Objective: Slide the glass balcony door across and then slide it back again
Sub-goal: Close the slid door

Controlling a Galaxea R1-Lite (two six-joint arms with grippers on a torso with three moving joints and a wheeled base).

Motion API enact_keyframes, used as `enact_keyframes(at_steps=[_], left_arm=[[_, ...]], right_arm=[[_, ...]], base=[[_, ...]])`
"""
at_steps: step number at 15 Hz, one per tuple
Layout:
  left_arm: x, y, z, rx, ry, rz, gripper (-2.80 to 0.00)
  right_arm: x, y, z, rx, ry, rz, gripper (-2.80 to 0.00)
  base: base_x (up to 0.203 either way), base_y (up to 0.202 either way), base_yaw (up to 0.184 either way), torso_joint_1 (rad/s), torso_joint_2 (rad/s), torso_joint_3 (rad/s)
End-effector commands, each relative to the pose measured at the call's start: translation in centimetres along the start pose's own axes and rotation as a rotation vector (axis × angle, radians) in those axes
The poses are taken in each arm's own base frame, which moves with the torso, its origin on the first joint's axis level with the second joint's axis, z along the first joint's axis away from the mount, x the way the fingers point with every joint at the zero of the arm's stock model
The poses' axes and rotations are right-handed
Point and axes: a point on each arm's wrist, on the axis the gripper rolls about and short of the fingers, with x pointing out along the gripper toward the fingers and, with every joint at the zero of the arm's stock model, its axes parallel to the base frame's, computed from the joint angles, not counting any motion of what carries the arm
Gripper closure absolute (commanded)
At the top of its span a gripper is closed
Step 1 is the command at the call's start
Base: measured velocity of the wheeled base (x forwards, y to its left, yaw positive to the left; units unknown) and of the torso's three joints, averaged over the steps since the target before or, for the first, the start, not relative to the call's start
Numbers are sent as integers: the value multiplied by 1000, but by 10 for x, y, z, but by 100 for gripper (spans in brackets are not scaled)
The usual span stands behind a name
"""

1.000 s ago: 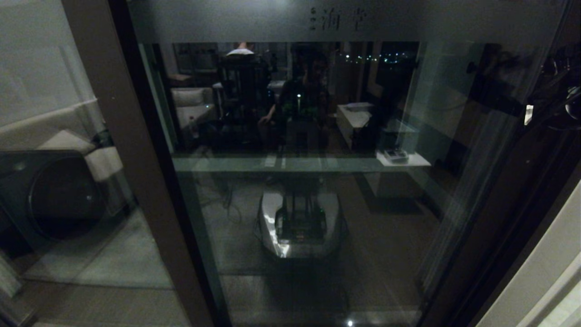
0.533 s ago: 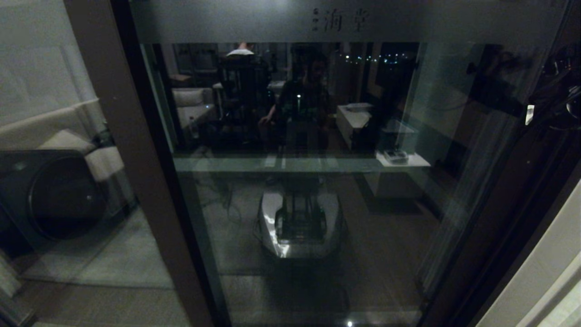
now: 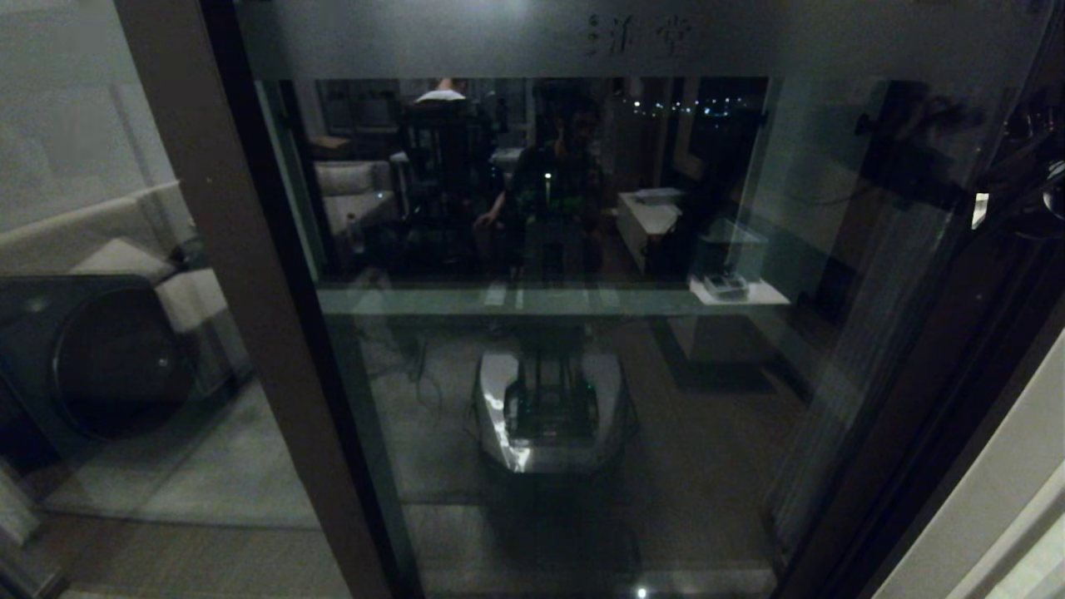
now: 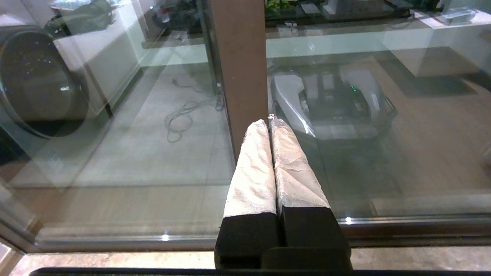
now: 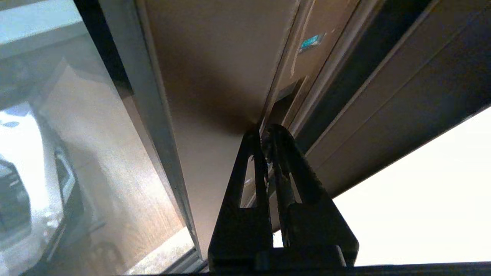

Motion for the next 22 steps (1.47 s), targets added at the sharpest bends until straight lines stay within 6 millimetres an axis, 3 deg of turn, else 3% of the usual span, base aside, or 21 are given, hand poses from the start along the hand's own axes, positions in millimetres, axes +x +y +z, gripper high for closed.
enact_keyframes(at_steps=[1, 22], left_arm=[[0, 0, 0, 0, 0, 0, 0], [0, 0, 0, 0, 1, -1, 0]], right_arm=[[1, 1, -2, -6, 11, 2, 0], [13, -9, -4, 3, 5, -28, 0]], base=[[0, 0, 0, 0, 0, 0], [0, 0, 0, 0, 0, 0]])
